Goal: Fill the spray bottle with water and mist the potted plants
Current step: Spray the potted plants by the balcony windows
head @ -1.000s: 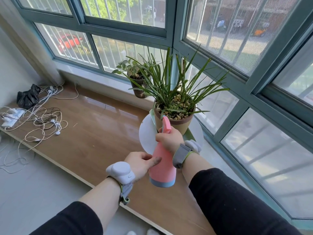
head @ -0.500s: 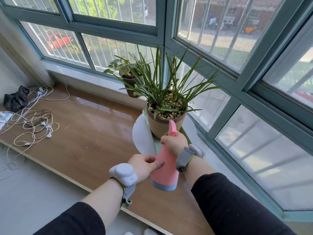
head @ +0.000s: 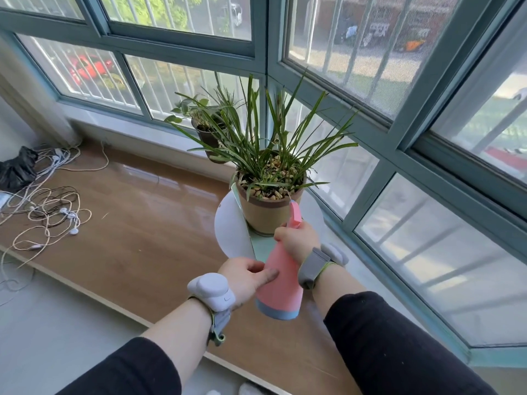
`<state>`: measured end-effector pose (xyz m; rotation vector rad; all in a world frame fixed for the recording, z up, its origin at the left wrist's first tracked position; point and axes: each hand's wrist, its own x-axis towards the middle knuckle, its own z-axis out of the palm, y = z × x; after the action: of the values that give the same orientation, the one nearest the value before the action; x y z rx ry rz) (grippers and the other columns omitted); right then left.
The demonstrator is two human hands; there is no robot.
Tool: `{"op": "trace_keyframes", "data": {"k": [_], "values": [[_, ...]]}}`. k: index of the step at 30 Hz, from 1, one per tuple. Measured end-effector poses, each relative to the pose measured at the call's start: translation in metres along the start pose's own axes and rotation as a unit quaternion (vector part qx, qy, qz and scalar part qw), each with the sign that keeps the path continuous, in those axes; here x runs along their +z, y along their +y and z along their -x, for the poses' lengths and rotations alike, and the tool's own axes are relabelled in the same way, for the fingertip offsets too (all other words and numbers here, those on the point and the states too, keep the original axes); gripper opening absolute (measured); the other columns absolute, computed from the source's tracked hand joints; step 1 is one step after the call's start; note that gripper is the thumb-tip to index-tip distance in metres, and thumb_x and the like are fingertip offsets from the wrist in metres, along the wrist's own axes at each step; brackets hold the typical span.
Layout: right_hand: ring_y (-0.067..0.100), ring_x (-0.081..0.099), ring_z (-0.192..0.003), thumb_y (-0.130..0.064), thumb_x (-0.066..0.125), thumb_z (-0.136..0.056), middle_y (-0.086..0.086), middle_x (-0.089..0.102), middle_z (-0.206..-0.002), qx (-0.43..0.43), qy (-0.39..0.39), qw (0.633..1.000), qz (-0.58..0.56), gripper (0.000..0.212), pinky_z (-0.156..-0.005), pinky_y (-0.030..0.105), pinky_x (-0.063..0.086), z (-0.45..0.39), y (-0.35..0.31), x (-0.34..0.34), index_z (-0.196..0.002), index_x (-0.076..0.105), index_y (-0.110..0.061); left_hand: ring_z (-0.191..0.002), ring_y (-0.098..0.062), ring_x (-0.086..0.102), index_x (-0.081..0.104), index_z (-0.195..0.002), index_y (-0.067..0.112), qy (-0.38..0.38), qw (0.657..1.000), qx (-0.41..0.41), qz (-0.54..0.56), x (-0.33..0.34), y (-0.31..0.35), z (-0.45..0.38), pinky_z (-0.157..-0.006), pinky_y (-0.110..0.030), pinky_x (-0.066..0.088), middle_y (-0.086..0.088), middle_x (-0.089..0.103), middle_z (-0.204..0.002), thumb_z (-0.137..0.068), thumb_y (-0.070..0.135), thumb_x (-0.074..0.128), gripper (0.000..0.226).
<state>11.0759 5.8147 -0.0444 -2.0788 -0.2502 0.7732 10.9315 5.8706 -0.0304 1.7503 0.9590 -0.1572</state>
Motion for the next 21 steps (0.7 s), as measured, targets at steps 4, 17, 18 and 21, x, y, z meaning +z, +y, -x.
{"op": "trace_keyframes", "data": {"k": [4, 17, 18, 21], "values": [[0.022, 0.041, -0.063, -0.010, 0.060, -0.065, 0.004, 0.049, -0.063, -0.003, 0.009, 1.000, 0.008, 0.010, -0.059, 0.031, 0.033, -0.002, 0.001, -0.002, -0.065, 0.053, -0.017, -0.097, -0.017, 0.067, 0.072, -0.111, 0.018, -0.001, 1.000, -0.001, -0.003, 0.003, 0.004, 0.000, -0.096, -0.038, 0.051, 0.002, 0.074, -0.104, -0.082, 0.041, 0.071, 0.037], [0.023, 0.042, -0.061, -0.012, 0.059, -0.063, 0.002, 0.049, -0.062, -0.023, 0.005, 1.000, 0.006, 0.012, -0.059, 0.031, 0.035, -0.008, 0.001, -0.013, -0.064, 0.048, -0.017, -0.094, -0.015, 0.067, 0.073, -0.108, 0.019, 0.005, 1.000, 0.005, 0.000, 0.011, 0.014, -0.001, -0.095, -0.036, 0.051, 0.003, 0.074, -0.102, -0.083, 0.038, 0.070, 0.031], [0.024, 0.044, -0.062, -0.011, 0.059, -0.064, 0.002, 0.051, -0.063, -0.028, 0.006, 1.000, 0.007, 0.011, -0.059, 0.031, 0.036, -0.008, 0.001, -0.014, -0.065, 0.050, -0.017, -0.093, -0.015, 0.067, 0.073, -0.108, 0.019, 0.008, 1.000, 0.005, -0.001, 0.012, 0.014, -0.001, -0.094, -0.034, 0.051, 0.003, 0.074, -0.101, -0.083, 0.038, 0.070, 0.032], [0.022, 0.044, -0.060, -0.011, 0.058, -0.066, 0.000, 0.050, -0.063, -0.038, -0.002, 0.999, 0.007, 0.014, -0.055, 0.029, 0.033, -0.007, -0.001, -0.012, -0.064, 0.047, -0.018, -0.091, -0.015, 0.067, 0.073, -0.108, 0.019, 0.021, 1.000, 0.004, -0.003, 0.012, 0.014, -0.001, -0.092, -0.034, 0.052, 0.003, 0.074, -0.100, -0.082, 0.037, 0.071, 0.031]]}}
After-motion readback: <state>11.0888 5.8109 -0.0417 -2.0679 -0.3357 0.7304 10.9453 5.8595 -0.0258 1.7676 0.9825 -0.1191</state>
